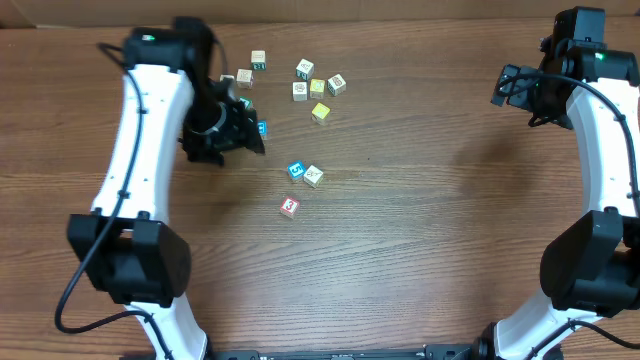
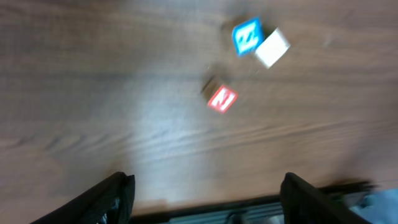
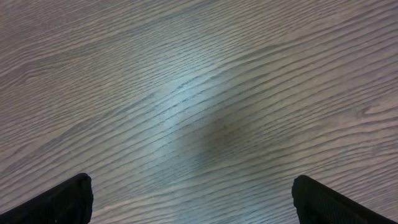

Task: Form a circle
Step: 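Swing the left gripper down over the red 3 block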

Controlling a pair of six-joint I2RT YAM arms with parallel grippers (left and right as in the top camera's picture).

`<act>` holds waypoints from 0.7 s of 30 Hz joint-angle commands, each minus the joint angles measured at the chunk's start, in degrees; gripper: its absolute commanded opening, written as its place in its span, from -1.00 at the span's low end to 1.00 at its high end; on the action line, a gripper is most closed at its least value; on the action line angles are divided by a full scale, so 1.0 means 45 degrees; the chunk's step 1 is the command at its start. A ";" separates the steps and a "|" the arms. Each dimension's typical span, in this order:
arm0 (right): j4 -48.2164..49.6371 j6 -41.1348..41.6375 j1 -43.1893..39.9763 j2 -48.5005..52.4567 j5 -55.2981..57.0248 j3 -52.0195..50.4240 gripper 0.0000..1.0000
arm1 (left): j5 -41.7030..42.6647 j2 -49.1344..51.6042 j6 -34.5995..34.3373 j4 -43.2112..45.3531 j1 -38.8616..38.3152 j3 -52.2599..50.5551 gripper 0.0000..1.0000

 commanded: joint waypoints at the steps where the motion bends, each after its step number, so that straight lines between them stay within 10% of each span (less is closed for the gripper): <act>1: 0.0044 0.0044 -0.0049 -0.0155 -0.0121 0.0097 1.00 | -0.2482 0.0083 -0.1059 -0.0559 -0.1156 -0.0092 0.43; 15: 0.0049 0.0044 -0.0049 -0.0155 -0.0121 0.0097 1.00 | -0.5115 -0.0019 -0.5396 -0.0301 -0.4367 -0.2278 0.42; 21: 0.0049 0.0044 -0.0049 -0.0155 -0.0121 0.0097 1.00 | -0.3633 -0.0083 -0.2671 0.1768 -0.4541 -0.2560 0.51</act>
